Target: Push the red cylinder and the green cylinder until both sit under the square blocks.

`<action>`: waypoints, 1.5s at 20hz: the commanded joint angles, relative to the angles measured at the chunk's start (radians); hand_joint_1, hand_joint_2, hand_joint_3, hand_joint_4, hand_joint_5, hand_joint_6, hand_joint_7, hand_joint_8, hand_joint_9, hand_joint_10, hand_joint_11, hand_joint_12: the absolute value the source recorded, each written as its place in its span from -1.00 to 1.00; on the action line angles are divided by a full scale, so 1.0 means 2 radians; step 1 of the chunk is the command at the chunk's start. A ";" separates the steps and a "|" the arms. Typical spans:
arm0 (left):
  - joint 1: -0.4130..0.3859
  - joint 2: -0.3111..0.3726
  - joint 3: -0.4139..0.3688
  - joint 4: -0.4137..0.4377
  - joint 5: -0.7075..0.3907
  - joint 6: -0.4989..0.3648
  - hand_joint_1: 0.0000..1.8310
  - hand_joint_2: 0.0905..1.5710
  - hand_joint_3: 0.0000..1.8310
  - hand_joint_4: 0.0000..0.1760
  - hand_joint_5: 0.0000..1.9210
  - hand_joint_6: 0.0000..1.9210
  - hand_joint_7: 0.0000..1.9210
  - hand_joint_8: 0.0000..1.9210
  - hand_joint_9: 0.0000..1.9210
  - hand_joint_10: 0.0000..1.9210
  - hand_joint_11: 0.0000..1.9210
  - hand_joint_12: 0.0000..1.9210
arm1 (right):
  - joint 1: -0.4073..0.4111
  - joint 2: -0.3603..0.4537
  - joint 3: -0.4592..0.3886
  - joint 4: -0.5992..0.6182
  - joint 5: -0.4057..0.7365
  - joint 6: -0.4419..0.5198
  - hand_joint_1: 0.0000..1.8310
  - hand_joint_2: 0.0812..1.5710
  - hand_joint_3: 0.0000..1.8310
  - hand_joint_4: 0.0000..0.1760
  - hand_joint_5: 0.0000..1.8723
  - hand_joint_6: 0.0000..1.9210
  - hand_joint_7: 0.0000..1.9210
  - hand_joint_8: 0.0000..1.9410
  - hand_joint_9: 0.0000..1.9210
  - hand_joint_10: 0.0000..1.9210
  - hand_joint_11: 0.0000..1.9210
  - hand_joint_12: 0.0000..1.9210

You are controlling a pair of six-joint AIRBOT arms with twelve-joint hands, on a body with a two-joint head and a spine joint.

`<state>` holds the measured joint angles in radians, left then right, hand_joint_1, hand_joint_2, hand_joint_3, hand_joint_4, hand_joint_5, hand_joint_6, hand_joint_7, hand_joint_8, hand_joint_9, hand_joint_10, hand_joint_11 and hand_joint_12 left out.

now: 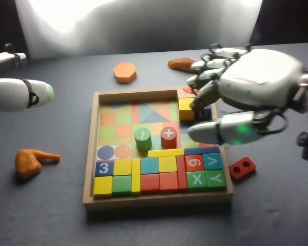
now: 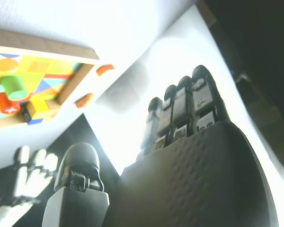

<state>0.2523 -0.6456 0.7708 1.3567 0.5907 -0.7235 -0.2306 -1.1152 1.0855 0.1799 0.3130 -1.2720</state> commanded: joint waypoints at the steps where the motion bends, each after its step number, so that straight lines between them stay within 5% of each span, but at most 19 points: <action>1: -0.005 0.002 0.002 0.029 0.010 0.000 -1.00 0.60 -0.98 -0.51 -0.99 -1.00 -1.00 -1.00 -1.00 -1.00 -1.00 -1.00 | 0.008 0.002 0.005 0.003 0.049 -0.004 -1.00 0.45 -1.00 -1.00 -0.05 -0.96 -0.66 -1.00 -0.86 -1.00 -1.00 -0.72; 7: -0.005 0.002 0.003 0.029 0.010 0.000 -1.00 0.59 -0.99 -0.57 -0.99 -0.99 -1.00 -1.00 -1.00 -1.00 -1.00 -1.00 | 0.019 -0.040 0.019 0.043 0.049 -0.041 -1.00 0.45 -1.00 -1.00 0.05 -0.98 -0.67 -1.00 -0.89 -1.00 -1.00 -0.88; 14: -0.006 0.003 0.003 0.029 0.010 0.000 -1.00 0.60 -0.99 -0.54 -1.00 -1.00 -1.00 -1.00 -1.00 -1.00 -1.00 -1.00 | 0.018 -0.077 0.042 0.060 0.064 -0.067 -1.00 0.45 -1.00 -1.00 0.03 -1.00 -0.67 -1.00 -0.88 -1.00 -1.00 -0.83; 30: -0.006 0.001 0.007 0.029 0.010 0.000 -1.00 0.62 -0.99 -0.47 -1.00 -1.00 -1.00 -1.00 -1.00 -1.00 -1.00 -1.00 | 0.003 -0.100 0.053 0.088 0.047 -0.074 -1.00 0.43 -1.00 -1.00 0.02 -1.00 -0.68 -1.00 -0.89 -1.00 -1.00 -0.85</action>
<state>0.2523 -0.6464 0.7769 1.3567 0.5915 -0.7235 -0.2295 -1.3247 1.1908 0.3626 0.3145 -1.4193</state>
